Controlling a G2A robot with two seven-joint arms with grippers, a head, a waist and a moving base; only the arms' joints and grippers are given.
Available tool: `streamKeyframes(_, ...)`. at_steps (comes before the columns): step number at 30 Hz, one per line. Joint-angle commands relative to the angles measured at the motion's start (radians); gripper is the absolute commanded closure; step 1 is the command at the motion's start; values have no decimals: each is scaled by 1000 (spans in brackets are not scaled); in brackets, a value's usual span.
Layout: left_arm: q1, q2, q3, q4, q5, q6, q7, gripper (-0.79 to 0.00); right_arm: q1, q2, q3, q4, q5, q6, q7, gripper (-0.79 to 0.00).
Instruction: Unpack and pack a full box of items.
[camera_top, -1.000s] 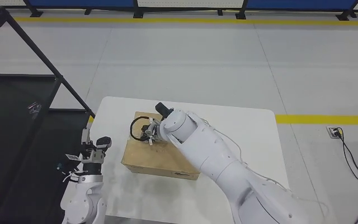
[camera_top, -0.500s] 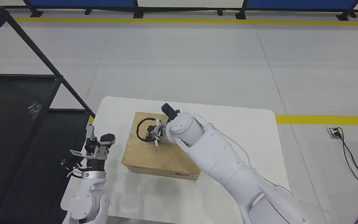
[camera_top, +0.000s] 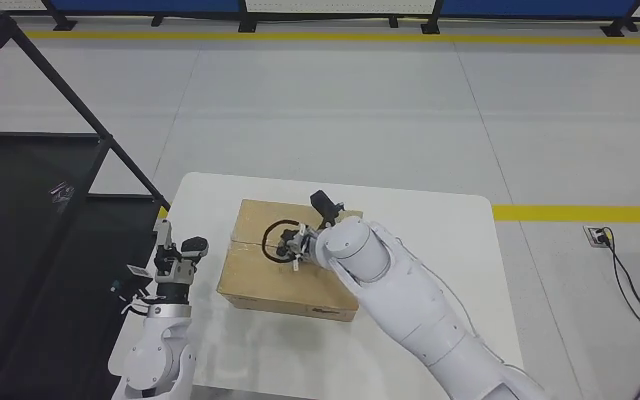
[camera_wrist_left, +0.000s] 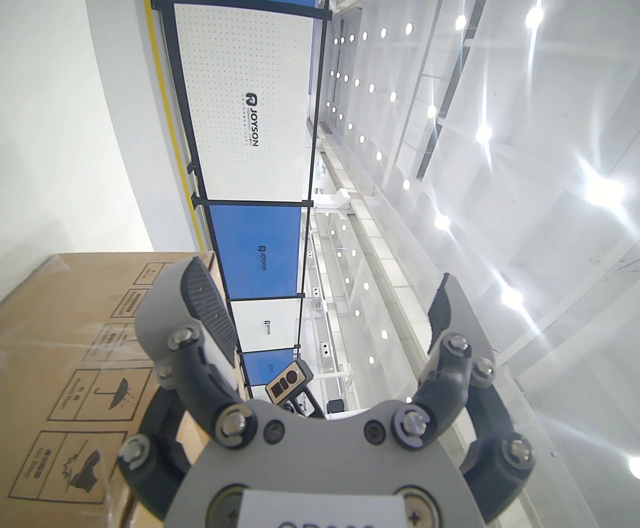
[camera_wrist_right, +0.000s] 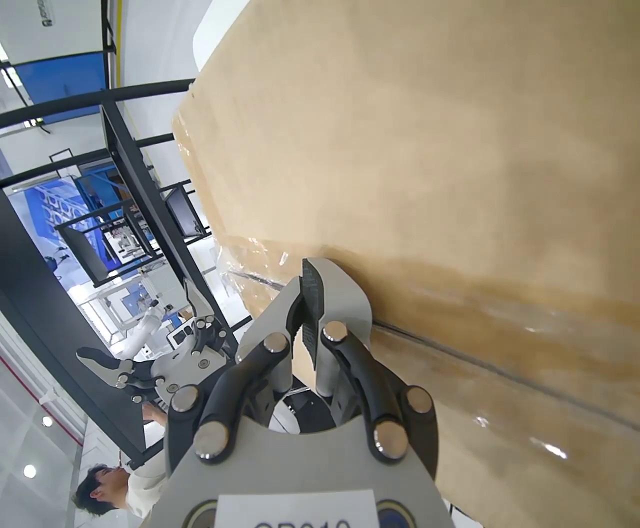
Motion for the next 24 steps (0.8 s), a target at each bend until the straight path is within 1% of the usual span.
streamKeyframes(1,0,0,0,-2,0,1,1,-785,-21,8,15,-35,-15,24,-1,0)
streamKeyframes(5,1,1,0,-3,4,1,1,-785,-62,26,47,-96,-41,36,10,0)
streamKeyframes(13,-3,1,5,-8,5,6,-3,-785,-168,61,137,-223,-79,66,-7,0)
streamKeyframes(20,-6,1,15,-10,15,7,-3,-785,-240,85,217,-272,-80,60,-9,0)
streamKeyframes(24,-9,1,19,-10,17,11,-3,-785,-289,99,264,-313,-78,39,-9,0)
